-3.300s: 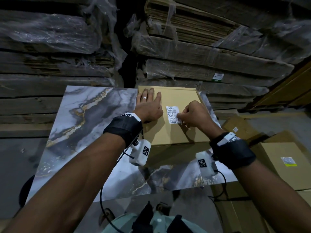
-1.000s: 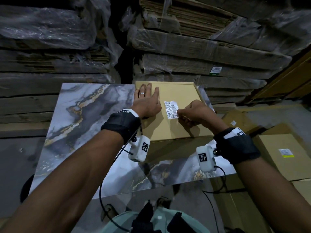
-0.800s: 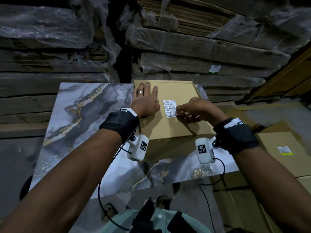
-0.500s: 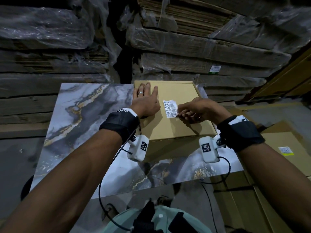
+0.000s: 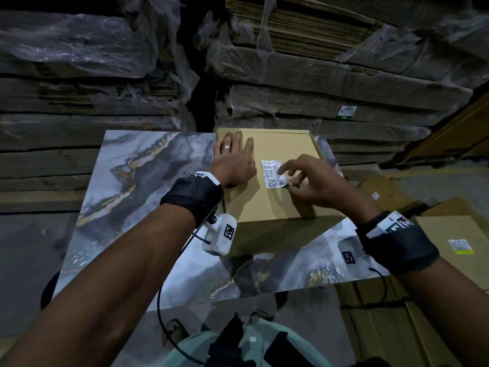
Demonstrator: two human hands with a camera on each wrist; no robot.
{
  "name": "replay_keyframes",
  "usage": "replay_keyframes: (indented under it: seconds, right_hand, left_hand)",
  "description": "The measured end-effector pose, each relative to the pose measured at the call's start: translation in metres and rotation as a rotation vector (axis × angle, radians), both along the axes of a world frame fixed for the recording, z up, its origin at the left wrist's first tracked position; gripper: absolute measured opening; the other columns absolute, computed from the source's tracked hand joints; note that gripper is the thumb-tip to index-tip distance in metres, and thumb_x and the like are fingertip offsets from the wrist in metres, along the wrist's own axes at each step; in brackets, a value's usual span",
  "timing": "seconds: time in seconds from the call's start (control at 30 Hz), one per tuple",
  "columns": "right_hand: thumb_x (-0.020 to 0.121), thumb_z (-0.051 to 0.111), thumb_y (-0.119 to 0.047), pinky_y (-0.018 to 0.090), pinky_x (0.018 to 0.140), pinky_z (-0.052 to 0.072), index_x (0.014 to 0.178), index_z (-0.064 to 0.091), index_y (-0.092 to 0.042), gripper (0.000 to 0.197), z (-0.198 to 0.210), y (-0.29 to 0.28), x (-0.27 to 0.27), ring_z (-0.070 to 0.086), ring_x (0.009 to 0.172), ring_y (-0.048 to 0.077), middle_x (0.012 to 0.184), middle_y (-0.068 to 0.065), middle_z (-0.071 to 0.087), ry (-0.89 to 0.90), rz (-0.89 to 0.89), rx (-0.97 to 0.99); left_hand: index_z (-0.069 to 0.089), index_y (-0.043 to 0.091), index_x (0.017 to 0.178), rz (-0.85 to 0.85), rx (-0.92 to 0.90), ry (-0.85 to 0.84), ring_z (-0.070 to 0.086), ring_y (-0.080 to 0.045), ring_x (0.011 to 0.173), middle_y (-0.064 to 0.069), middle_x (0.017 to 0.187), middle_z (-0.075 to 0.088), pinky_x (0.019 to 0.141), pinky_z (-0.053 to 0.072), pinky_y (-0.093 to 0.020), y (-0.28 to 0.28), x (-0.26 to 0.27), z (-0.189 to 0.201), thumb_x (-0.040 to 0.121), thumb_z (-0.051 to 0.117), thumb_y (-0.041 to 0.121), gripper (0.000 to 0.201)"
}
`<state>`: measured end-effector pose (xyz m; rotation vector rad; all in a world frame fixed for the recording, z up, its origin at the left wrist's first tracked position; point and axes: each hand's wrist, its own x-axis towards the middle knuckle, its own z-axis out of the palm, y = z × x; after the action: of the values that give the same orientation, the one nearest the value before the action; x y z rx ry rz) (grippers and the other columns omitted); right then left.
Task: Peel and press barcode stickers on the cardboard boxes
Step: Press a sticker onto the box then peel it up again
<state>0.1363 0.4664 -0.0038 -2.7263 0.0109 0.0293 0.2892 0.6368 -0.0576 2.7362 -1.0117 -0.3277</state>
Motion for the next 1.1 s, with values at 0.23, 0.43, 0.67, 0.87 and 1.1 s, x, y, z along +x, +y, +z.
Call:
replay_keyframes:
  seconds: [0.23,0.43,0.67,0.87,1.1]
  right_hand:
    - [0.092,0.074,-0.022,0.045,0.071,0.058,0.110,0.079,-0.020,0.019,-0.017,-0.015,-0.004,0.065,0.091,0.019,0.108,0.002,0.063,-0.123,0.155,-0.027]
    - [0.096,0.058,-0.044,0.048,0.069,0.057,0.109,0.071,-0.030,0.023,-0.027,-0.011,-0.006,0.063,0.091,0.016,0.109,-0.006,0.058,-0.152,0.091,0.036]
    - [0.096,0.052,-0.050,0.049,0.074,0.055,0.103,0.066,-0.035,0.021,-0.033,-0.008,0.002,0.059,0.088,0.016,0.106,-0.011,0.052,-0.110,-0.031,0.055]
    - [0.096,0.065,-0.035,0.048,0.083,0.052,0.096,0.069,-0.038,0.005,-0.037,-0.008,0.008,0.056,0.090,0.012,0.102,-0.007,0.054,-0.064,-0.121,0.137]
    - [0.095,0.066,-0.031,0.043,0.086,0.053,0.093,0.071,-0.035,0.007,-0.039,-0.002,0.007,0.058,0.088,0.009,0.099,-0.006,0.057,-0.071,-0.215,0.218]
  left_hand:
    - [0.007,0.021,0.161,0.002,0.017,0.018,-0.008,-0.030,0.155,-0.013,0.169,-0.006,0.124,-0.003,-0.048,0.000,-0.002,0.005,0.104,0.031,0.033,0.063]
    - [0.007,0.021,0.160,0.011,0.024,0.018,-0.007,-0.030,0.155,-0.013,0.169,-0.005,0.124,-0.002,-0.048,-0.001,-0.003,0.006,0.105,0.029,0.033,0.061]
    - [0.006,0.021,0.161,0.006,0.043,0.026,-0.008,-0.030,0.155,-0.013,0.169,-0.007,0.124,-0.003,-0.048,0.001,-0.003,0.007,0.105,0.029,0.035,0.062]
    - [0.002,0.021,0.162,-0.005,0.051,0.036,-0.010,-0.030,0.155,-0.013,0.169,-0.009,0.124,-0.004,-0.049,0.001,-0.003,0.008,0.105,0.028,0.036,0.064]
    - [0.003,0.021,0.161,-0.015,0.051,0.030,-0.010,-0.031,0.155,-0.014,0.168,-0.009,0.124,-0.003,-0.050,0.002,-0.001,0.006,0.105,0.029,0.037,0.064]
